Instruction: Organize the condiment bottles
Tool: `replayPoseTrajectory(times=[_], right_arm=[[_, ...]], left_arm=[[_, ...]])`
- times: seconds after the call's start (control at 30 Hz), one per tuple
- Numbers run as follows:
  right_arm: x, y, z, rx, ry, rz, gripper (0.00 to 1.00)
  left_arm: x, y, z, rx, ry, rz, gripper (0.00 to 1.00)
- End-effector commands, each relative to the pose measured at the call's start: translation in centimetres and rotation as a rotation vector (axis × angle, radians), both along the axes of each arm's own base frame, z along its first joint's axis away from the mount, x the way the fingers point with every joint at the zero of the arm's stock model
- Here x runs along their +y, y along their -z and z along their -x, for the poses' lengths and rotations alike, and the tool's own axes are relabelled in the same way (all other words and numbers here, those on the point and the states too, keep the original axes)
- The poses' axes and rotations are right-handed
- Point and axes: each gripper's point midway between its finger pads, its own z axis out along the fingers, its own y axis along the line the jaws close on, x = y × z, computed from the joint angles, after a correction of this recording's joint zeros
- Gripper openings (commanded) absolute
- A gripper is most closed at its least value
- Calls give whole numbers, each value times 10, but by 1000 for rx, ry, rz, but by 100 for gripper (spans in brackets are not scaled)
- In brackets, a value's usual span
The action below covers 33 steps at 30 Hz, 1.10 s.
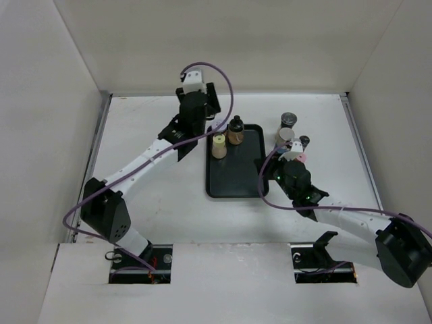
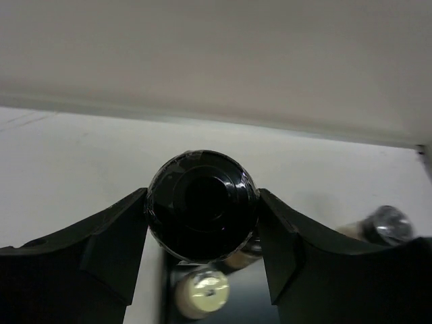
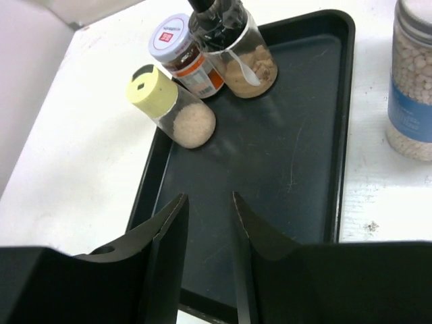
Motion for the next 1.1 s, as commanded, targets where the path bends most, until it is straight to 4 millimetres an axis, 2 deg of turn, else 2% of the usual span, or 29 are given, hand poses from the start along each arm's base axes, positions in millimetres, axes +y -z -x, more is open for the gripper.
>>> replayPoseTrajectory(times=[0.0, 0.07, 0.13, 0.23, 0.3, 0.43, 0.53, 0.67, 0.77, 0.87, 1.07], right_arm=[[-4, -23, -4, -72, 32, -46, 37], [-5, -22, -5, -68, 35, -43, 41], [-7, -24, -4, -73, 40, -46, 52], [-12, -30, -2, -94, 55, -63, 69], [-19, -35, -1, -109, 80, -74, 75], [-26, -57, 9, -187, 78, -131, 74], [-33, -79, 20, -284, 74, -197, 66], [-46, -99, 34, -365, 88, -256, 55], [-59, -101, 38, -390, 133, -278, 53], [-66, -102, 39, -399, 161, -288, 55], [-67, -94, 34, -376, 180, -272, 60]], left_arm=[[-58, -70, 7, -165, 125, 75, 32], [-90, -76, 4, -175, 177, 67, 32], [-117, -77, 1, -180, 223, 63, 32], [-148, -64, -10, -173, 258, 53, 32], [-163, -50, -21, -155, 265, 43, 32], [-186, -21, -31, -124, 295, 30, 32], [-198, -2, -37, -99, 308, 15, 32], [-207, 25, -43, -65, 322, -8, 33], [-213, 41, -44, -46, 336, -17, 33], [-217, 59, -46, -23, 345, -33, 33], [-217, 92, -53, 12, 332, -61, 33]])
